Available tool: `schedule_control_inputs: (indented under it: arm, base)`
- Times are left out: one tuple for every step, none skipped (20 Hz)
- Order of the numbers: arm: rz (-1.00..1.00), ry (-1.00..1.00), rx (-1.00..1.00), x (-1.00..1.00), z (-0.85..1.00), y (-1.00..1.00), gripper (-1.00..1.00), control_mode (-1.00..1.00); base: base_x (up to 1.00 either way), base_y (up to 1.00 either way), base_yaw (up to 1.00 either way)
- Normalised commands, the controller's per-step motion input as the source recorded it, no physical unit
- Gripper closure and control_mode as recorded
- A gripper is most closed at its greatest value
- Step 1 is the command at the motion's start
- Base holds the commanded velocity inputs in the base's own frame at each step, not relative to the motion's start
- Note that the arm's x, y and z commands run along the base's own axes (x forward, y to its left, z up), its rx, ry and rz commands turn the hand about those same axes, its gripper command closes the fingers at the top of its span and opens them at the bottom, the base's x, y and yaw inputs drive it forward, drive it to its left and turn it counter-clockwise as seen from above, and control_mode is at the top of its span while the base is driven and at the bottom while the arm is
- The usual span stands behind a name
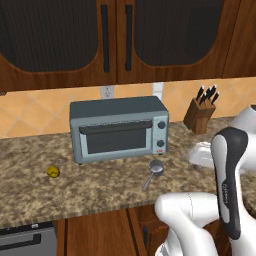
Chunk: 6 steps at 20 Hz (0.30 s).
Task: Pick the measuring cup from the drawer and place it on the counter.
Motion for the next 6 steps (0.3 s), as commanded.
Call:
schedule_control_inputs:
  arm:
    - [0.17, 0.0, 0.0, -0.41, 1.0, 0.0, -1.0, -1.0]
    - [0.17, 0.0, 0.0, -0.33, 1.0, 0.0, -1.0, -1.0]
    - [0.16, 0.0, 0.0, -0.41, 1.0, 0.0, -1.0, -1.0]
    - [0.15, 0.0, 0.0, -0.42, 1.0, 0.0, -1.0, -1.0]
    - [0.13, 0.0, 0.0, -0.36, 1.0, 0.0, -1.0, -1.0]
    - [0.11, 0.0, 0.0, -0.32, 1.0, 0.0, -1.0, -1.0]
  base:
    - [0.0, 0.0, 0.0]
    - [0.0, 0.0, 0.0]
    - [0.0, 0.0, 0.0]
    - [0.0, 0.0, 0.0]
    - [0.0, 0.0, 0.0]
    - [0.0, 0.0, 0.0]
